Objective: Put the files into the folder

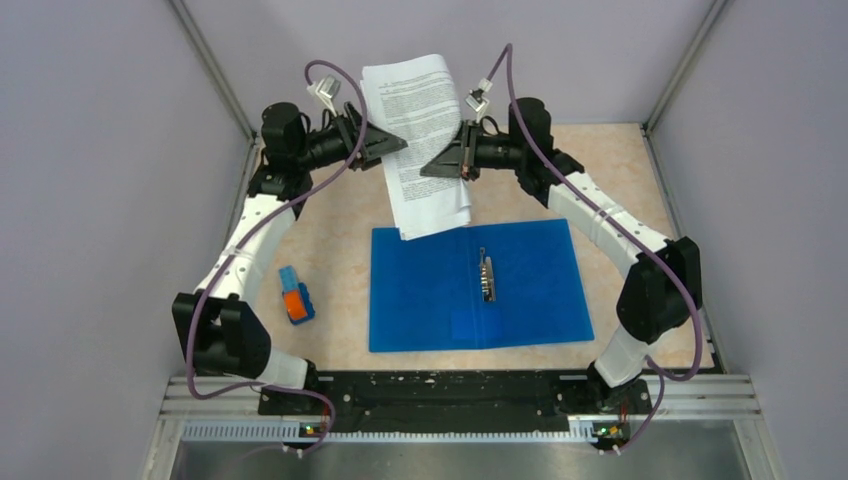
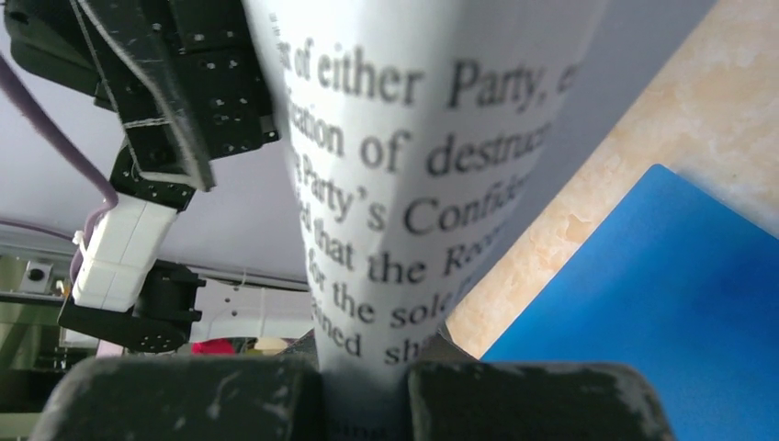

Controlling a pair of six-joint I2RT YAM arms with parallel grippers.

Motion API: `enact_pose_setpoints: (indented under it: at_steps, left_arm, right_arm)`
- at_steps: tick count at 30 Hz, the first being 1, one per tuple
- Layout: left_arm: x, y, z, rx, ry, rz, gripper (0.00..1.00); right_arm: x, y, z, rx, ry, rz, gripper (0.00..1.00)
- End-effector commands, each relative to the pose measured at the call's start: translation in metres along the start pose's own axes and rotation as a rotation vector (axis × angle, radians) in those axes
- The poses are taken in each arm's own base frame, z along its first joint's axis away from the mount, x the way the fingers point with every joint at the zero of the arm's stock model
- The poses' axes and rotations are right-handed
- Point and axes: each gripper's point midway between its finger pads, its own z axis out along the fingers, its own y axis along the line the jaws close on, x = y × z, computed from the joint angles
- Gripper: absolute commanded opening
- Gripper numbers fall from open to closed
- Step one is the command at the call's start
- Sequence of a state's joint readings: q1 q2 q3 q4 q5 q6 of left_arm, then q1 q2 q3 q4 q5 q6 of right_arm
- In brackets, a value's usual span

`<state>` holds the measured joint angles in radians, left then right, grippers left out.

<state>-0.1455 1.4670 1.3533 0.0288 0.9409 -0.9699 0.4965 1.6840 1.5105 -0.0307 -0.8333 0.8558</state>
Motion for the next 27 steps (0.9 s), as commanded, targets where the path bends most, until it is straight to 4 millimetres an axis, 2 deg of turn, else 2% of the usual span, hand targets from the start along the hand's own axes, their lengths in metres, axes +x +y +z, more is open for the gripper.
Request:
enact_pose_setpoints:
  at_steps: [1,5,10,15,17,20,24,27]
  left_arm:
    - [-0.005,-0.052,-0.014,0.119,-0.031,0.105,0.54]
    - [-0.005,-0.053,-0.015,0.118,-0.034,0.105,0.54]
    - [-0.003,-0.044,-0.014,0.056,-0.031,0.115,0.67]
    - [-0.003,-0.038,-0.019,-0.021,-0.034,0.146,0.71]
    - [-0.006,-0.032,-0.024,-0.079,-0.053,0.174,0.73]
    - [-0.011,-0.024,-0.035,-0.141,-0.091,0.191,0.80]
    - [-0.008,-0.022,-0.041,-0.093,-0.090,0.166,0.92]
    - [-0.004,-0.033,-0.040,-0.008,-0.081,0.159,0.99]
  right_arm:
    - [-0.009,0.024,-0.011,-0.045,-0.034,-0.083,0.00]
    - [-0.010,0.035,-0.014,-0.085,-0.030,-0.093,0.00]
    - [-0.011,0.055,-0.017,-0.162,-0.020,-0.098,0.00]
    - [-0.012,0.063,-0.019,-0.190,-0.012,-0.097,0.00]
    - [-0.013,0.066,-0.021,-0.199,-0.016,-0.097,0.00]
    - [-0.017,0.076,-0.026,-0.226,-0.026,-0.098,0.00]
    - [-0.023,0.095,-0.032,-0.275,-0.038,-0.105,0.00]
    - [-0.026,0.106,-0.035,-0.313,-0.043,-0.101,0.00]
